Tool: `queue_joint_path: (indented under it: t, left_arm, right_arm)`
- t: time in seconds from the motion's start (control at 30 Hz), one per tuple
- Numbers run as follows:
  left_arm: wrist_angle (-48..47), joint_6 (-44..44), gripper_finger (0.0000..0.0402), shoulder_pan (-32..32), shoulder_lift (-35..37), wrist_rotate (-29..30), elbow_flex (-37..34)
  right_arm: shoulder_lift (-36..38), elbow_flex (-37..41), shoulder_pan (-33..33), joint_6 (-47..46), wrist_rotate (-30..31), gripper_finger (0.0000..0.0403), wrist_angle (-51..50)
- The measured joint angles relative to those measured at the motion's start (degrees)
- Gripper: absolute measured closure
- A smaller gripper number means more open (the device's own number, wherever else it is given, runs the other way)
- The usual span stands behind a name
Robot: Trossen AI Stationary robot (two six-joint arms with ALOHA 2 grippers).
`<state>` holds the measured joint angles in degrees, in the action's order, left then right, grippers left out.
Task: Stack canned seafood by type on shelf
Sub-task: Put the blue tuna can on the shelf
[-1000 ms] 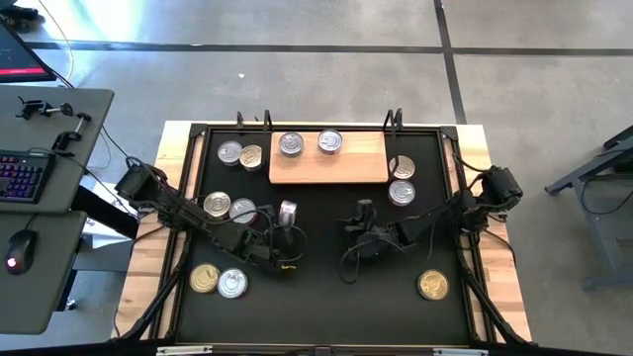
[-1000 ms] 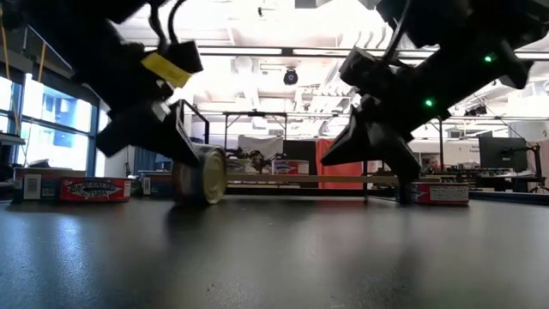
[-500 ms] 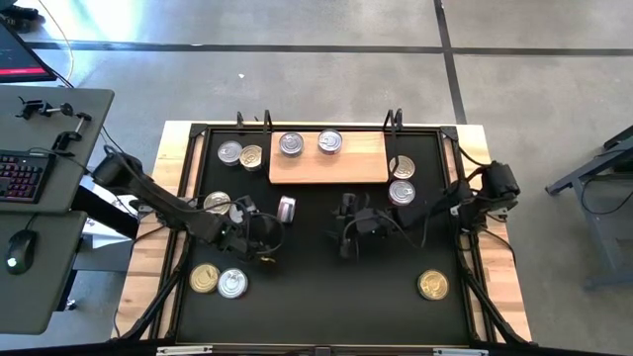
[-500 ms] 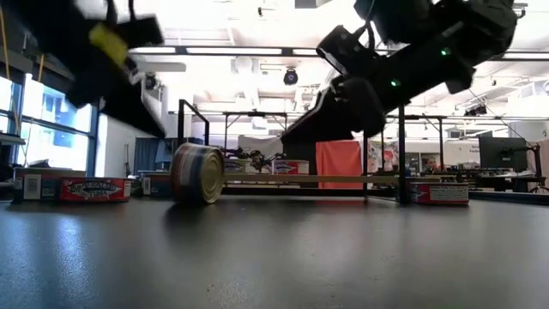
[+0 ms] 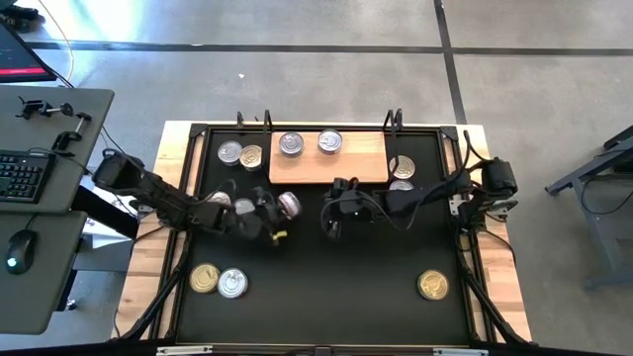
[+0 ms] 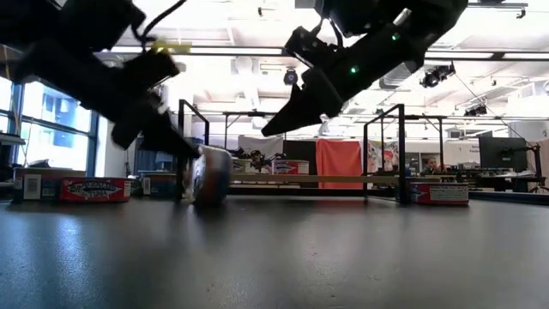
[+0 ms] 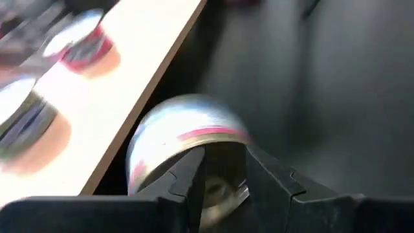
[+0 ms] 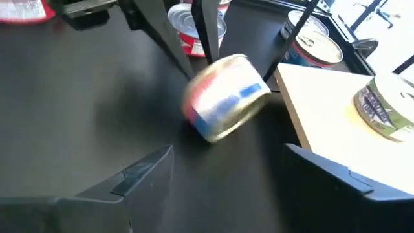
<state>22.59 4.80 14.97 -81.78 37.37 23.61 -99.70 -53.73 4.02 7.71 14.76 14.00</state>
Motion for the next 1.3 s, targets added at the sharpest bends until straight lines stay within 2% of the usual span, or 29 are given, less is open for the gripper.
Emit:
queue_joint_path:
  t: [0.1, 0.17, 0.23, 0.43, 0.63, 0.73, 0.83, 1.0, 1.3]
  left_arm:
    - [9.96, -6.54, 0.0302, -1.97, -0.02, -8.56, -0.37]
    - [12.94, -10.14, 0.0302, -2.15, 0.19, -11.18, -0.32]
    - [12.83, -12.63, 0.0302, -1.44, 0.54, -10.18, -0.02]
    - [4.11, -12.11, 0.0300, 0.43, 2.19, 0.72, 2.62]
    - [-5.27, -10.54, 0.0270, -1.46, 2.78, 0.62, 4.61]
    - [-8.76, -5.16, 0.0246, -2.93, 2.78, 0.31, 5.39]
    - [-10.99, -0.42, 0.0221, -4.72, 2.59, -3.70, 5.32]
    - [-9.57, -0.72, 0.0191, -7.68, 0.45, -13.16, 5.33]
    - [-5.09, -2.64, 0.0183, -9.88, -5.70, -14.94, 5.25]
  right_arm:
    - [0.00, -0.14, 1.01, -1.24, -0.02, 0.0122, -0.29]
    - [0.00, -0.14, 1.75, -1.17, -0.02, 0.0122, -0.69]
    - [0.00, -0.14, 2.42, -0.76, -0.02, 0.0122, -1.39]
    - [-0.99, -0.14, 3.56, -3.13, 0.16, 0.0122, -1.93]
    - [-6.15, -0.14, 3.64, -8.02, 2.36, 0.0122, 2.31]
    - [-9.58, -0.24, 3.65, -10.13, 8.51, 0.0122, 4.87]
    - [-11.92, -1.34, 3.13, -12.21, 13.55, 0.0122, 5.48]
    - [-14.76, -4.43, 1.06, -10.10, 6.63, 0.0122, 7.14]
    - [-18.56, -10.24, 0.10, -1.59, 5.88, 0.0122, 7.27]
